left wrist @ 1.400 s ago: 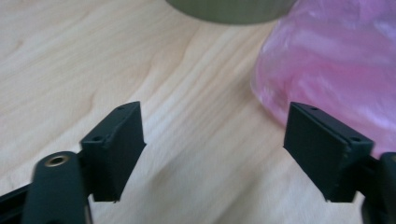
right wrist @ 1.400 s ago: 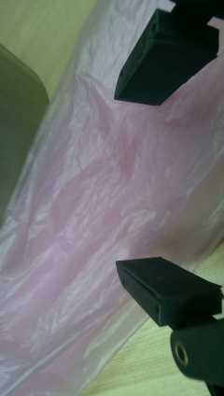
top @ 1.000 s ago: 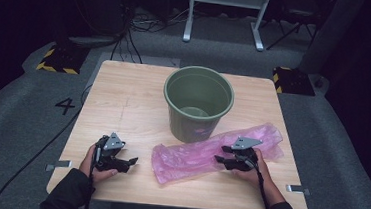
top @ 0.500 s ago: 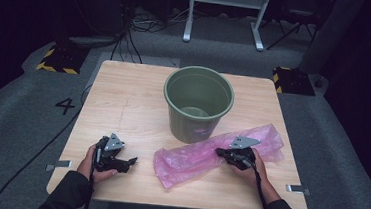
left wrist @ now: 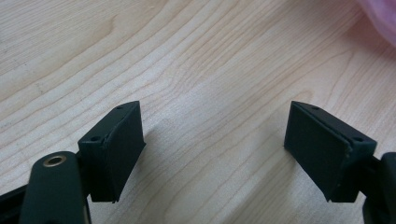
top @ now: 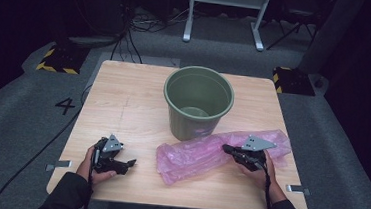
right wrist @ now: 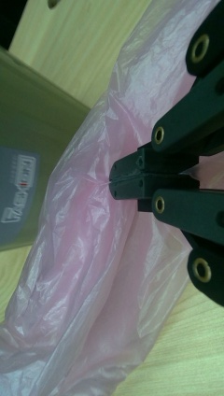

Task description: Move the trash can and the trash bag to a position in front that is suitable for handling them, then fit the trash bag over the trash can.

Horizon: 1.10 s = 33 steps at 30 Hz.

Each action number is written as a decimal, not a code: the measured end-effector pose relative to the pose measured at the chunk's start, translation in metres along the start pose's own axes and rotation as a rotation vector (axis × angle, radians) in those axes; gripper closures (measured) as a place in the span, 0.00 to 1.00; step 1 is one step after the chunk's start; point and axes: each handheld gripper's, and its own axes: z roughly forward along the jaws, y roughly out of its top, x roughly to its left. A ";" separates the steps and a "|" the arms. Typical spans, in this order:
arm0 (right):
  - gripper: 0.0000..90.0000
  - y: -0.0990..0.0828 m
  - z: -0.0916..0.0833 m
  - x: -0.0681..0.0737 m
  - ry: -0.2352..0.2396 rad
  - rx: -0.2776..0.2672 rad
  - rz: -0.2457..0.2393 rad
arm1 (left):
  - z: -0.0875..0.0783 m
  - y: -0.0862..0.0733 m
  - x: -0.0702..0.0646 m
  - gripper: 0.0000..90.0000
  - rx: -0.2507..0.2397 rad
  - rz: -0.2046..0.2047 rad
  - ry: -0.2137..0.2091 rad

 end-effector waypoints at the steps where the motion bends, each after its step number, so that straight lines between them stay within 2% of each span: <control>1: 1.00 0.001 -0.003 -0.001 -0.004 -0.008 0.001 | 0.000 0.000 0.000 0.22 0.000 -0.001 0.001; 3: 1.00 0.003 -0.008 -0.002 -0.017 -0.029 -0.003 | 0.000 0.000 0.000 0.22 0.000 -0.001 0.001; 11: 1.00 0.007 -0.015 0.000 -0.021 -0.070 -0.021 | 0.000 0.000 0.000 0.22 0.002 -0.001 0.000; 21: 1.00 0.018 -0.031 0.005 -0.024 -0.151 -0.050 | 0.000 0.000 0.000 0.21 0.001 -0.004 0.000; 27: 1.00 0.023 -0.036 0.005 -0.031 -0.174 -0.053 | 0.001 0.001 0.001 0.21 0.003 -0.007 -0.002; 33: 1.00 0.030 -0.043 0.008 -0.043 -0.200 -0.077 | 0.002 0.002 0.001 0.19 0.007 -0.005 0.003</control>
